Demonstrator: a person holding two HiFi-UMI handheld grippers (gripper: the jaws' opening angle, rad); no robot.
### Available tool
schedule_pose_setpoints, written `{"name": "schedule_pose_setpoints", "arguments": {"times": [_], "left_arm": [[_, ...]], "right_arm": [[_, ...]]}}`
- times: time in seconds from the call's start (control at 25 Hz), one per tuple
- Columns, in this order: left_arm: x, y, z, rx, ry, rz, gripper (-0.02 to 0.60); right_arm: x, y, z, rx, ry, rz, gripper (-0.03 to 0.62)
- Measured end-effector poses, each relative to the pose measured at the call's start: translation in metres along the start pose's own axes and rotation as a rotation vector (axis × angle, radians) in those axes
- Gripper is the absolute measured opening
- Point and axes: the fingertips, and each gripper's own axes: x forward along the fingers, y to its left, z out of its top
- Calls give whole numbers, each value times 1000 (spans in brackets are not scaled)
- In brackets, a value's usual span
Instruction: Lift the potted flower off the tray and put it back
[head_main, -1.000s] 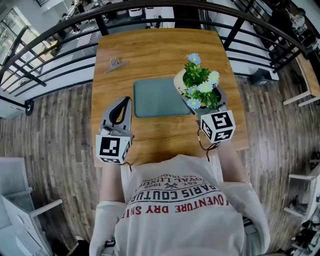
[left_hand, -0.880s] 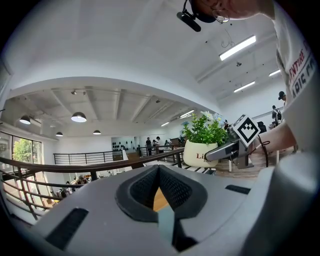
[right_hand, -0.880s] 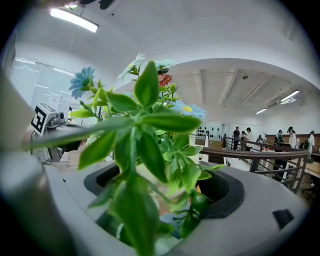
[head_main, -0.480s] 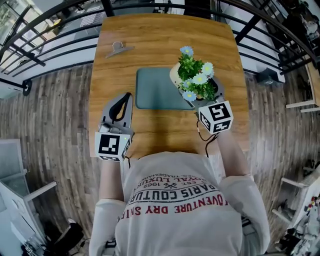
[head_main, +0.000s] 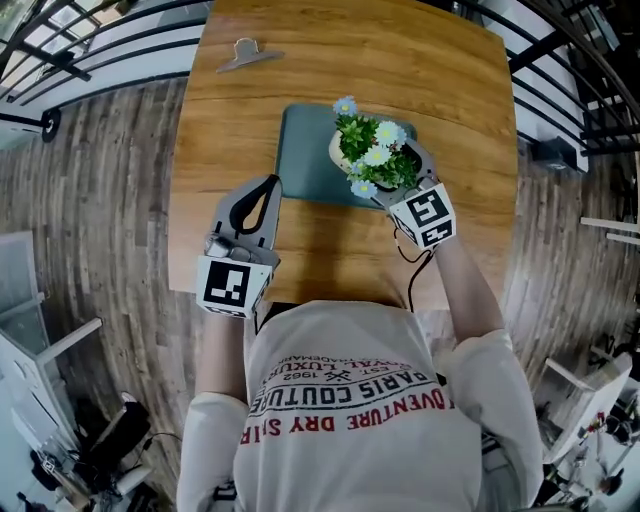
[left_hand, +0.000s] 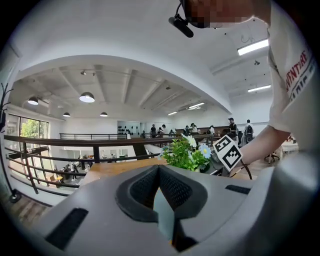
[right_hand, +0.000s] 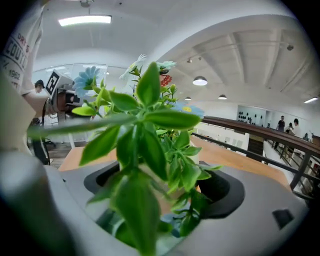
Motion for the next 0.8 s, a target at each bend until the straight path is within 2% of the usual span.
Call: {"name": "schedule_pose_setpoints", "arguments": {"times": [0.16, 0.44, 0.6, 0.8], "left_arm": [[9, -1, -18, -49, 22, -1, 12], [14, 1, -50, -81, 88, 37, 12], [20, 0, -66, -90, 122, 53, 12], [28, 1, -78, -108, 134, 63, 12]], "right_arm": [[31, 6, -27, -43, 52, 93, 471], [64, 10, -69, -80, 114, 224, 471], [78, 16, -74, -91, 114, 293, 471], [91, 18, -76, -83, 90, 335, 471]]}}
